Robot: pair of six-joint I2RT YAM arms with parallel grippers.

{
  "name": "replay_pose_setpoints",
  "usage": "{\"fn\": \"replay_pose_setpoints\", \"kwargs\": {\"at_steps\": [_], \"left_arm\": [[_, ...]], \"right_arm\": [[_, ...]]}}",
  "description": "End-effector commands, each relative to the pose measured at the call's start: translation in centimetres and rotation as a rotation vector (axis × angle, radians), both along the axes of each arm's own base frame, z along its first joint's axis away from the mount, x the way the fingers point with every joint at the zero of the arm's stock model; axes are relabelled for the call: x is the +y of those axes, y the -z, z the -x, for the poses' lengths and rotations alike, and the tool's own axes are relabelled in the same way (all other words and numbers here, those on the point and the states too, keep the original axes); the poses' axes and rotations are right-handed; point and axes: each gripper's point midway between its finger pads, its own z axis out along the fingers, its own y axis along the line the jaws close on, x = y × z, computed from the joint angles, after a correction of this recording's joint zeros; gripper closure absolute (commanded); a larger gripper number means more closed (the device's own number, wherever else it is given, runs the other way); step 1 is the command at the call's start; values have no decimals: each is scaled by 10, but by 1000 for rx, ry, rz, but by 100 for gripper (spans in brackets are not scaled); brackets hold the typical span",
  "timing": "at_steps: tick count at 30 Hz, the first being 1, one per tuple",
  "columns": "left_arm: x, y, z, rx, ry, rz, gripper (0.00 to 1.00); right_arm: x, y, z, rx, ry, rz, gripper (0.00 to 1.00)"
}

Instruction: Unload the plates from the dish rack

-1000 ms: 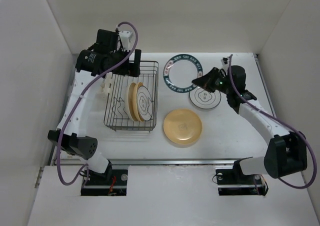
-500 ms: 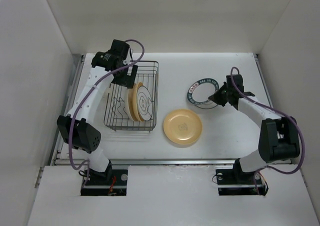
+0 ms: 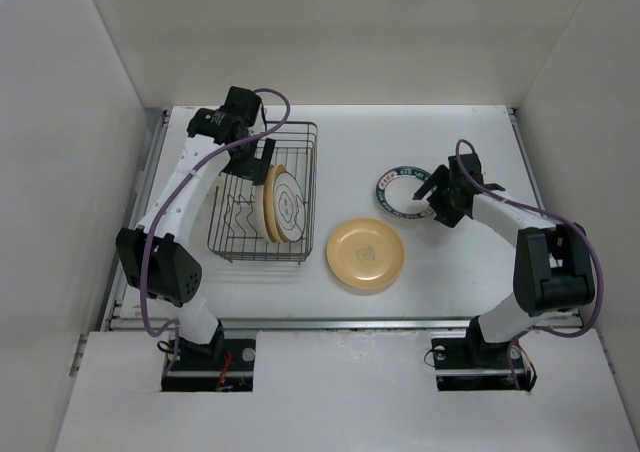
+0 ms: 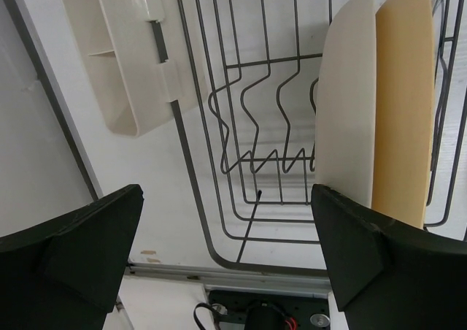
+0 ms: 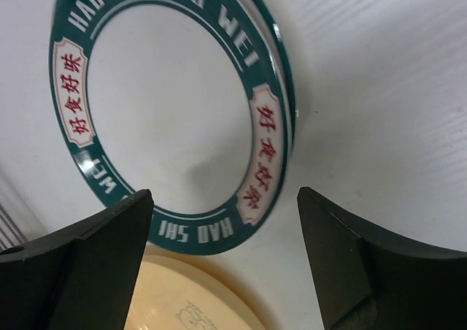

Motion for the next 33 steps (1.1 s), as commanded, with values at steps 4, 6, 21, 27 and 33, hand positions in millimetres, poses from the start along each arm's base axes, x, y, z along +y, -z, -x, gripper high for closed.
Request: {"fn": "replay_pose_setpoints", "kwargs": {"at_steps": [4, 6, 21, 27, 33], "left_arm": [[2, -12, 1, -34, 2, 9, 0], [4, -16, 2, -39, -4, -1, 0], [0, -35, 6, -68, 11, 38, 19], [-21, -20, 9, 1, 66, 105, 26], [-16, -9, 6, 21, 59, 67, 27]], "right_arm": [[-17, -21, 0, -29, 25, 76, 13], [-19, -27, 3, -47, 31, 81, 13], [-12, -59, 7, -139, -34, 68, 13], [-13, -55, 10, -129, -42, 75, 13], [-13, -50, 15, -118, -42, 75, 13]]}}
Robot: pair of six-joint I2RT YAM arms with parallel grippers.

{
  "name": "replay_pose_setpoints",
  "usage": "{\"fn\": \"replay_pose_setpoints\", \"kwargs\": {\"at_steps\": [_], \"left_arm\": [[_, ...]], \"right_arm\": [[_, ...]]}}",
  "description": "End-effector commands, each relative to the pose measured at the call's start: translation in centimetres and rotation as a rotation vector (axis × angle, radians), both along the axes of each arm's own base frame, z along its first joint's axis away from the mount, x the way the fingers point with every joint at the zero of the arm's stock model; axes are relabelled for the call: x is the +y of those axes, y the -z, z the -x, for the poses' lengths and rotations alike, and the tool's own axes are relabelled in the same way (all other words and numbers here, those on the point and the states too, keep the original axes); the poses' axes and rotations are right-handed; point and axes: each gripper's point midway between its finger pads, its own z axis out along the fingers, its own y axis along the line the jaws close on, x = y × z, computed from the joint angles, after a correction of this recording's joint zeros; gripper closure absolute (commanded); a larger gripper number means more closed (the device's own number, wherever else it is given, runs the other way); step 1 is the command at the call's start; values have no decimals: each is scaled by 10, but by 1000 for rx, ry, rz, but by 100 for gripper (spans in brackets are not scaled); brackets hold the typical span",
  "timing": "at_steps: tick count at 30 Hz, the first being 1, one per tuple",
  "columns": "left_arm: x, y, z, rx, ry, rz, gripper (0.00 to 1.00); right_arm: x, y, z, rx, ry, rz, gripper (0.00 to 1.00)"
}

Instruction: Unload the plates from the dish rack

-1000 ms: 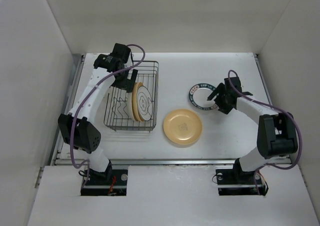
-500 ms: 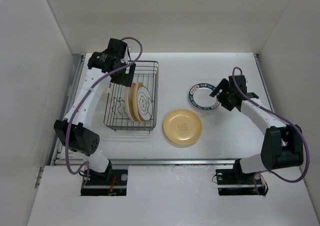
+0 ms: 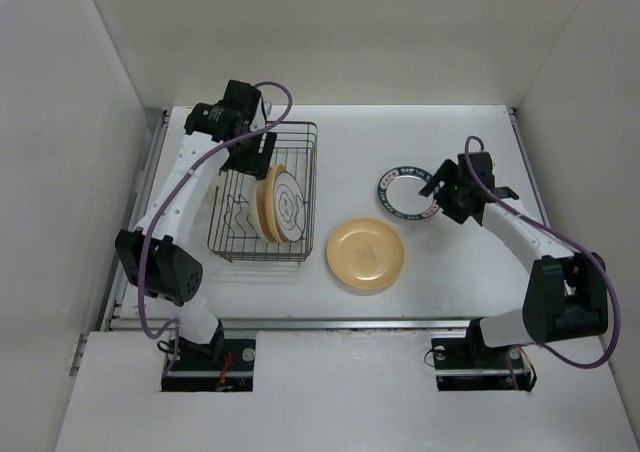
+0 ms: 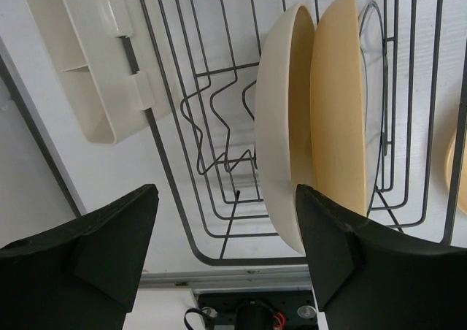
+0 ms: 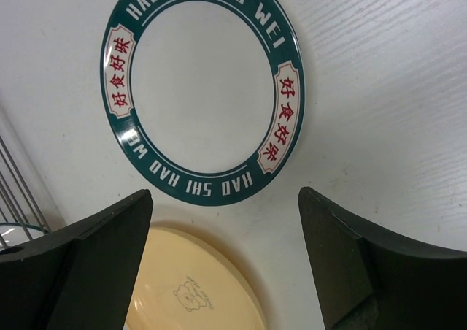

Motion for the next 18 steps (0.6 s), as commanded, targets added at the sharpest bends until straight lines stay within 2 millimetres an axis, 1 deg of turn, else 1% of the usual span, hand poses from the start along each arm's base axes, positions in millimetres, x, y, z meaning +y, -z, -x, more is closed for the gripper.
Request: {"fn": "replay_pose_setpoints", "kwargs": {"at_steps": [1, 2, 4, 6, 7, 9, 11, 12, 13, 16, 17, 18], "left_arm": [[4, 5, 4, 18, 4, -31, 29], [6, 12, 5, 37, 1, -47, 31], [6, 19, 4, 52, 1, -52, 34], [1, 31, 8, 90, 16, -53, 36], [-1, 31, 9, 95, 23, -39, 36], [-6, 39, 11, 124, 35, -20, 36], [-12, 42, 12, 136, 51, -15, 40], [-12, 45, 14, 144, 51, -18, 42], [-10, 48, 12, 152, 47, -29, 51], [-10, 51, 11, 158, 35, -36, 67], [-9, 55, 13, 176, 35, -43, 72], [-10, 52, 11, 168, 35, -40, 83]], "right_arm": [[-3, -11, 2, -34, -4, 5, 13], [-3, -11, 2, -34, -4, 5, 13], [-3, -11, 2, -34, -4, 5, 13], [-3, -11, 2, -34, -4, 5, 13], [-3, -14, 2, -44, -4, 4, 13], [-3, -14, 2, -44, -4, 4, 13], [-3, -14, 2, -44, -4, 4, 13], [-3, -14, 2, -44, -4, 4, 13], [-3, -14, 2, -44, -4, 4, 13], [-3, -14, 2, -44, -4, 4, 13], [-3, -14, 2, -44, -4, 4, 13], [-5, -14, 2, -44, 3, 11, 13]]}}
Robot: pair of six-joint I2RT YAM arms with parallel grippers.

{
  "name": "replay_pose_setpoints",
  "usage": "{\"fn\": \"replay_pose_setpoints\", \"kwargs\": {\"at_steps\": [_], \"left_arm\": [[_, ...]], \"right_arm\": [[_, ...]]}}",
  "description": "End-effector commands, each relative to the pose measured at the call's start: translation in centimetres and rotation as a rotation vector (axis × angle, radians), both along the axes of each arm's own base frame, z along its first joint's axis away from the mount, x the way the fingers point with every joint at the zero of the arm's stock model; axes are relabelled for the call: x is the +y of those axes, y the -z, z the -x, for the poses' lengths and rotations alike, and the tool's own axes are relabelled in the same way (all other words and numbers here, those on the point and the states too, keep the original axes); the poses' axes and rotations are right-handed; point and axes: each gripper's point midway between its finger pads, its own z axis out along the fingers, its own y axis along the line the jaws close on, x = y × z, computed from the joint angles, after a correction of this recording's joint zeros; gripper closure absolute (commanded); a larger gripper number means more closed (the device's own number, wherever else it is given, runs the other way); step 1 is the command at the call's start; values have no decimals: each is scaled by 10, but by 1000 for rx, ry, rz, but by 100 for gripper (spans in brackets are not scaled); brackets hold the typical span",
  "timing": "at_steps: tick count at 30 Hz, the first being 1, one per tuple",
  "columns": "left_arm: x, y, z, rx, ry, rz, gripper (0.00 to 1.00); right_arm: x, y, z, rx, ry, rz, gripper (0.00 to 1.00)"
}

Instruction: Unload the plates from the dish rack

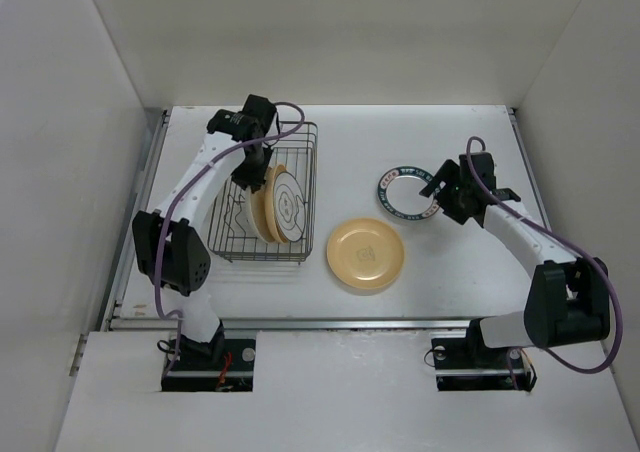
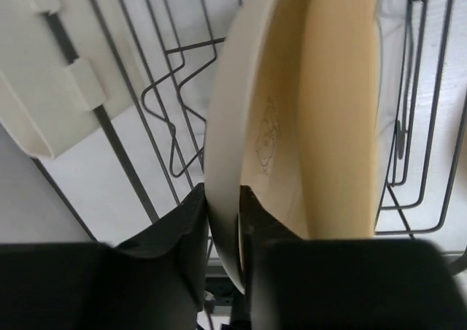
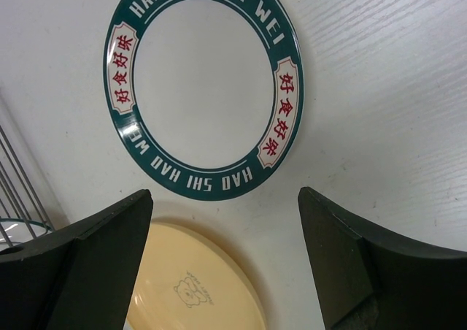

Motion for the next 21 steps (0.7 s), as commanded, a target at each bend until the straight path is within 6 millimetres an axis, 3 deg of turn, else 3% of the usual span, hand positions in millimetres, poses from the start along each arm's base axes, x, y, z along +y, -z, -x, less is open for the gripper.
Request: {"fn": "replay_pose_setpoints", "kwargs": {"at_steps": [1, 3, 6, 7, 8, 15, 20, 21], "left_arm": [[2, -2, 3, 5, 4, -12, 90], [3, -10, 0, -16, -10, -13, 100], [8, -39, -13, -103, -48, -32, 100], [6, -56, -17, -152, -46, -30, 100], [10, -57, -16, -150, -54, -54, 100], [17, -157, -40, -532, -84, -227, 100], [34, -207, -42, -701, -155, -273, 100], [32, -218, -44, -753, -173, -242, 100]], "right_arm": [[-4, -12, -3, -40, 3, 11, 13], [-5, -7, 1, -23, -4, 19, 13], [-5, -10, 1, -32, -4, 18, 13], [-5, -10, 1, -32, -4, 18, 13], [-5, -10, 1, -32, -4, 18, 13], [-5, -19, -4, -50, -11, 24, 13], [13, -50, -12, -175, -145, 17, 13], [32, -68, -8, -235, -228, -14, 13]]}}
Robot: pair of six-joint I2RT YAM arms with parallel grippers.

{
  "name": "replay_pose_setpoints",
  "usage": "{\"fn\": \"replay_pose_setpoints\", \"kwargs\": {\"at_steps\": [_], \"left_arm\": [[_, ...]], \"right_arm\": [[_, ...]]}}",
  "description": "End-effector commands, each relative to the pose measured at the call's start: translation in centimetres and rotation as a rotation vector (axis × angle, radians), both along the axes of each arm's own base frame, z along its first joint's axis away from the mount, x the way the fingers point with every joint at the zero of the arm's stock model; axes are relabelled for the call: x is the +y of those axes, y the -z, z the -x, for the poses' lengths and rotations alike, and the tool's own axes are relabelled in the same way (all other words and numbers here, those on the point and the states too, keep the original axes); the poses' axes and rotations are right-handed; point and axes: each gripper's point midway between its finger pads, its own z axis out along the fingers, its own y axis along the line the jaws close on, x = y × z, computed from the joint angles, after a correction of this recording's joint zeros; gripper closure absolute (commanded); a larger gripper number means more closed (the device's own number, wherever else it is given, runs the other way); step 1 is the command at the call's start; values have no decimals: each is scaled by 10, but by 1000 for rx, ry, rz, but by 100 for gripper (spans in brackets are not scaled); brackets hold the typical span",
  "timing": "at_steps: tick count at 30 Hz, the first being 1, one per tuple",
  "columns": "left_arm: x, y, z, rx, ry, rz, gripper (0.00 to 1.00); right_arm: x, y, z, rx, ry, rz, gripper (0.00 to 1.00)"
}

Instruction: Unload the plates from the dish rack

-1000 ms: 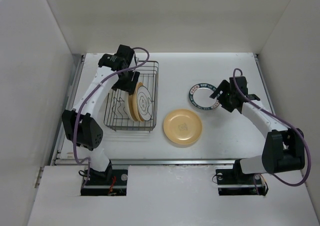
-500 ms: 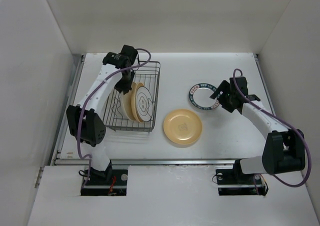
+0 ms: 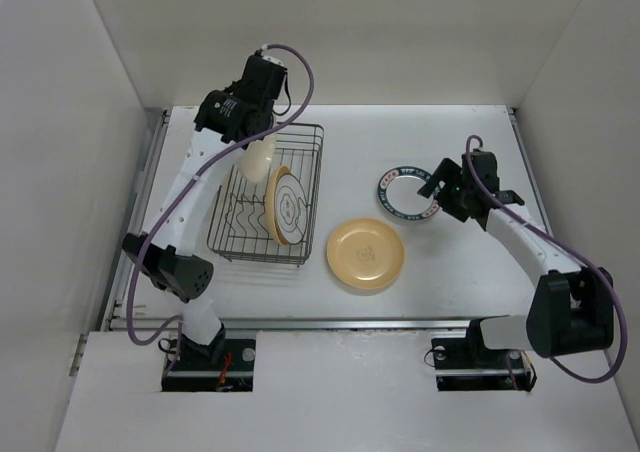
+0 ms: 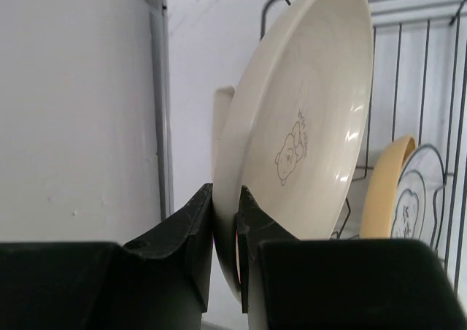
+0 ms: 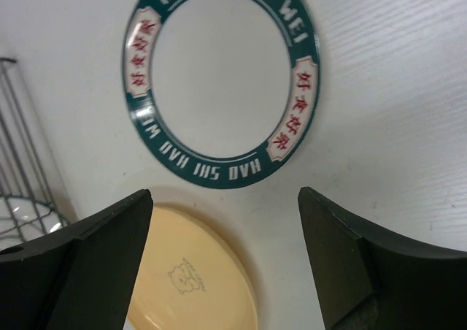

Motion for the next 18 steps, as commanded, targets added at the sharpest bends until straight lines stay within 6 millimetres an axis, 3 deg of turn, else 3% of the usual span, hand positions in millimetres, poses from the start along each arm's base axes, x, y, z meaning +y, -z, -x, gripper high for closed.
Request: {"fn": "replay_pose_setpoints", "kwargs": {"at_steps": [1, 5, 6, 7, 8, 9, 10, 13, 18], "left_arm": [[27, -75, 6, -258, -81, 17, 100], [6, -108, 15, -351, 47, 179, 100], [-8, -113, 16, -351, 111, 248, 100], [-13, -113, 24, -324, 142, 276, 100], [-17, -111, 23, -302, 164, 316, 100], [-40, -111, 26, -262, 255, 435, 100], [-44, -110, 26, -245, 280, 485, 100], [-88, -84, 44, -61, 460, 621, 100], [-118, -47, 62, 140, 564, 721, 100]], "right_arm": [[35, -71, -11, -250, -200, -43, 13], [73, -131, 0, -465, -422, -108, 13], [80, -142, 4, -503, -464, -132, 12], [96, -164, 11, -573, -554, -178, 10], [104, -173, 17, -604, -598, -197, 8], [107, -184, 19, -632, -618, -213, 6], [118, -196, 24, -662, -658, -225, 6], [127, -209, 26, -685, -692, -246, 5], [150, -223, 36, -716, -766, -308, 3]]}}
